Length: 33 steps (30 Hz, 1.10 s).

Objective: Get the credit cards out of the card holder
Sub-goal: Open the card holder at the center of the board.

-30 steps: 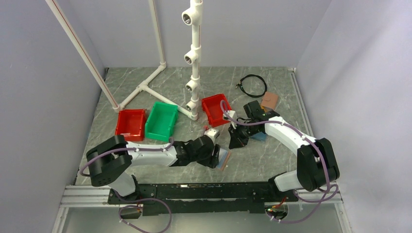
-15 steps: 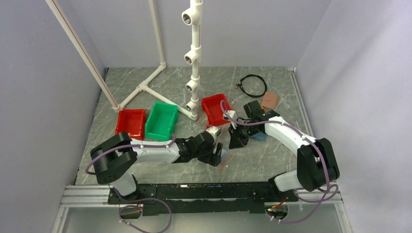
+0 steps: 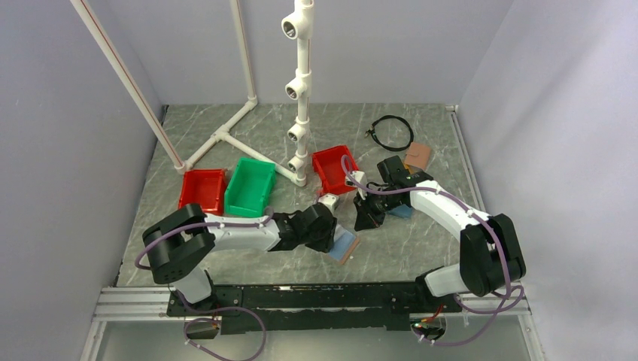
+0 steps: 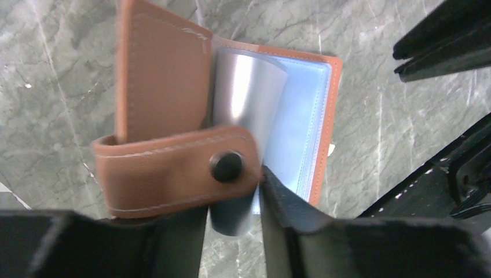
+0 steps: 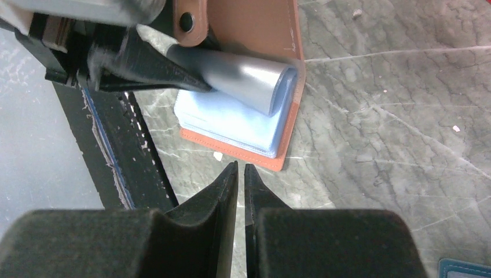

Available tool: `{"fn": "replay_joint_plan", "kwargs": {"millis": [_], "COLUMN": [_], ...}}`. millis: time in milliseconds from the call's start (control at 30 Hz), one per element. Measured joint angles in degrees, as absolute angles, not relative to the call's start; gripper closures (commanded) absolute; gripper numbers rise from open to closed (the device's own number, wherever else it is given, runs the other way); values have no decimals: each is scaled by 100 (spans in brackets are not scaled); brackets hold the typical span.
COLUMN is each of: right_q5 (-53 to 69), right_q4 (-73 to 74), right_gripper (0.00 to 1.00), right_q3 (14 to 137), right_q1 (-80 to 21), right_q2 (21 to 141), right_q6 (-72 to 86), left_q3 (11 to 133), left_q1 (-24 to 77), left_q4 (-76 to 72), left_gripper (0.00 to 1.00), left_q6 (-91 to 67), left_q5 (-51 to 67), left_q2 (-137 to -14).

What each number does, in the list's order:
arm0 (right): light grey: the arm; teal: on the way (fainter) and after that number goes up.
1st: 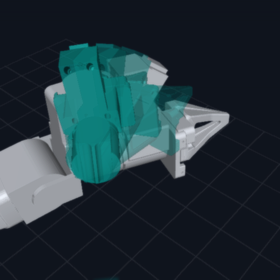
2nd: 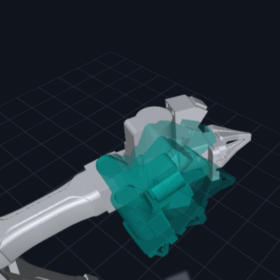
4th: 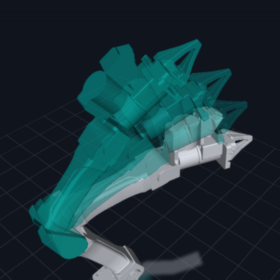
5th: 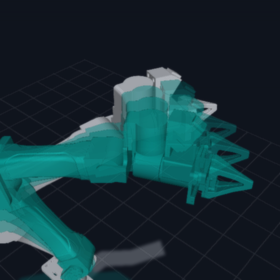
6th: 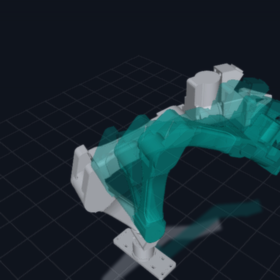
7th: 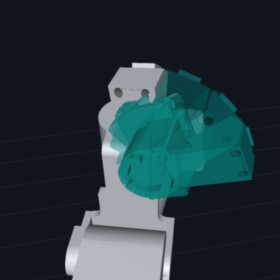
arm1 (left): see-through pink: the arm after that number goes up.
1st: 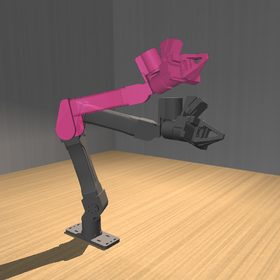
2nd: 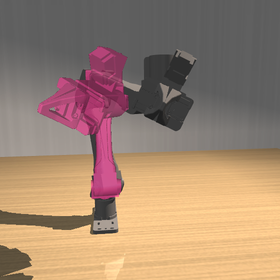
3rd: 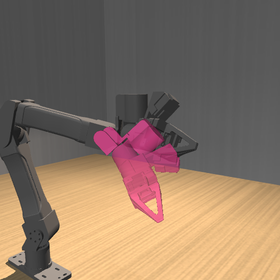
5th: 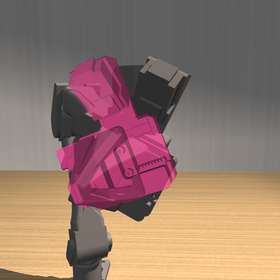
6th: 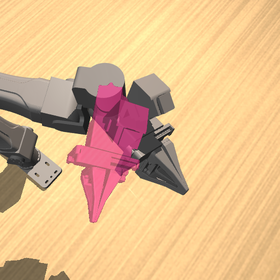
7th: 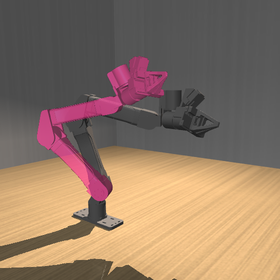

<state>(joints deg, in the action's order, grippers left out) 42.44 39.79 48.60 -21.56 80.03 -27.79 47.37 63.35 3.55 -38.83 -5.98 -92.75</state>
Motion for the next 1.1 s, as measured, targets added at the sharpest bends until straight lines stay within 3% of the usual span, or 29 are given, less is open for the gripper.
{"fn": "replay_joint_plan", "kwargs": {"millis": [67,433,600,733,800,867,967,1100], "right_q5": [4246,4639,4836,4873,4910,4915,4792,4379], "right_q4": [3979,4219,4318,4309,4355,4353,4228,4191], "right_gripper": [89,81,68,47,42,44,60,67], "right_q3": [4860,4969,4974,4856,4735,4525,4047,3548], "right_q1": [-2156,-2158,-2357,-2714,-2768,-2770,-2834,-3079], "right_q2": [8003,7924,7575,7085,6831,6604,6469,6571], "right_q6": [-2779,-3092,-3496,-4228,-4862,-5581,-6442,-7336], "left_q3": [4735,3583,3070,2735,2598,2495,2405,2440], "left_q1": [6298,5544,5341,5328,5328,5328,5328,5328], "left_q4": [355,-937,-1721,-2390,-2759,-3083,-3363,-3301], "left_gripper": [74,82,99,100,100,100,100,100], "left_q6": [-3907,-4770,-5542,-6230,-6501,-6716,-6869,-6860], "left_q5": [-611,403,858,1079,1146,1201,1225,1221], "left_q2": [-9273,-8820,-8781,-8897,-9017,-9126,-9216,-9220]}}
